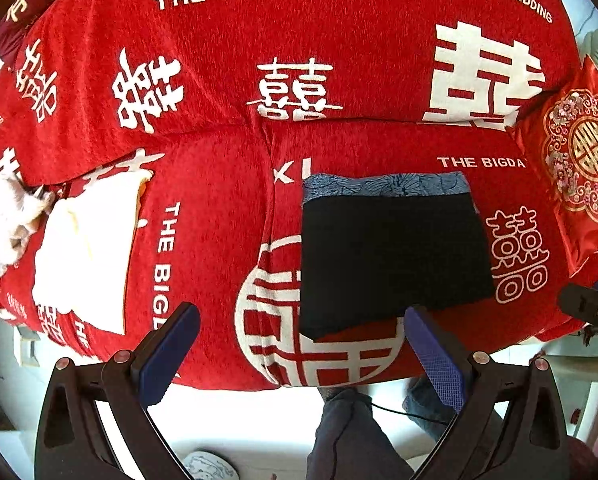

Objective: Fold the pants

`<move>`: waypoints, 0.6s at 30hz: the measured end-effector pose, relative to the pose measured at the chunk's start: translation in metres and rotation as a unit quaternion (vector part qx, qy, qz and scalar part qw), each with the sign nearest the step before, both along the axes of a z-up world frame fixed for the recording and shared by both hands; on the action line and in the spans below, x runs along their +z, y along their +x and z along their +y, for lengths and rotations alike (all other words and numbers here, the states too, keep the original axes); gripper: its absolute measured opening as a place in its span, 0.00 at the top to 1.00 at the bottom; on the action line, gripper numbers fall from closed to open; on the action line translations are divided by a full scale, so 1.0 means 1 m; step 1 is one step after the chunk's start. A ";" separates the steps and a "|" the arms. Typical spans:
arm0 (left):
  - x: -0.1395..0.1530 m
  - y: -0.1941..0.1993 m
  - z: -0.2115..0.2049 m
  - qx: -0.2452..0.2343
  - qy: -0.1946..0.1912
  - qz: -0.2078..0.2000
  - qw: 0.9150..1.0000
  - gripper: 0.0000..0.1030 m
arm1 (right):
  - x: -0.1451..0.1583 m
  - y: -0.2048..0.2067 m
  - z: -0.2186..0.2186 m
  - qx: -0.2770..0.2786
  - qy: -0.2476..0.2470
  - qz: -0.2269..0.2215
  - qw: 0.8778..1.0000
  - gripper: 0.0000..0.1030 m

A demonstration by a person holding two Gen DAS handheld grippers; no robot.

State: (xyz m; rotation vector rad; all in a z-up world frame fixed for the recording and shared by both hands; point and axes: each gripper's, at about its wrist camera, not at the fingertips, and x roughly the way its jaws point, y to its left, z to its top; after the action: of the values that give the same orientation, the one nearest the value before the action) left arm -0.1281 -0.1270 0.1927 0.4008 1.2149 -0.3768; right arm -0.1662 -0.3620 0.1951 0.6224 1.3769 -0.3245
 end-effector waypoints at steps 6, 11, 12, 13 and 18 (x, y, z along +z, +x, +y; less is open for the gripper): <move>0.012 -0.013 -0.017 0.015 -0.005 0.001 1.000 0.01 | 0.014 -0.003 -0.011 0.033 -0.025 0.004 0.999 0.00; 0.023 -0.019 -0.023 0.024 -0.001 -0.010 1.000 0.01 | 0.019 -0.004 -0.016 0.051 -0.023 0.003 0.998 0.00; 0.024 -0.020 -0.023 0.026 0.000 -0.011 1.000 0.01 | 0.020 -0.003 -0.015 0.056 -0.025 0.003 0.998 0.00; 0.026 -0.021 -0.024 0.028 0.000 -0.012 1.000 0.01 | 0.021 -0.003 -0.015 0.061 -0.027 0.002 0.998 0.00; 0.030 -0.026 -0.024 0.034 0.006 -0.015 0.999 0.01 | 0.023 -0.002 -0.012 0.075 -0.025 0.000 0.997 0.00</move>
State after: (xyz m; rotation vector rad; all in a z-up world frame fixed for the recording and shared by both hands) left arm -0.1542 -0.1515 0.2227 0.3742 1.1988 -0.3039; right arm -0.1680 -0.3737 0.2178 0.4741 1.4032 -0.2384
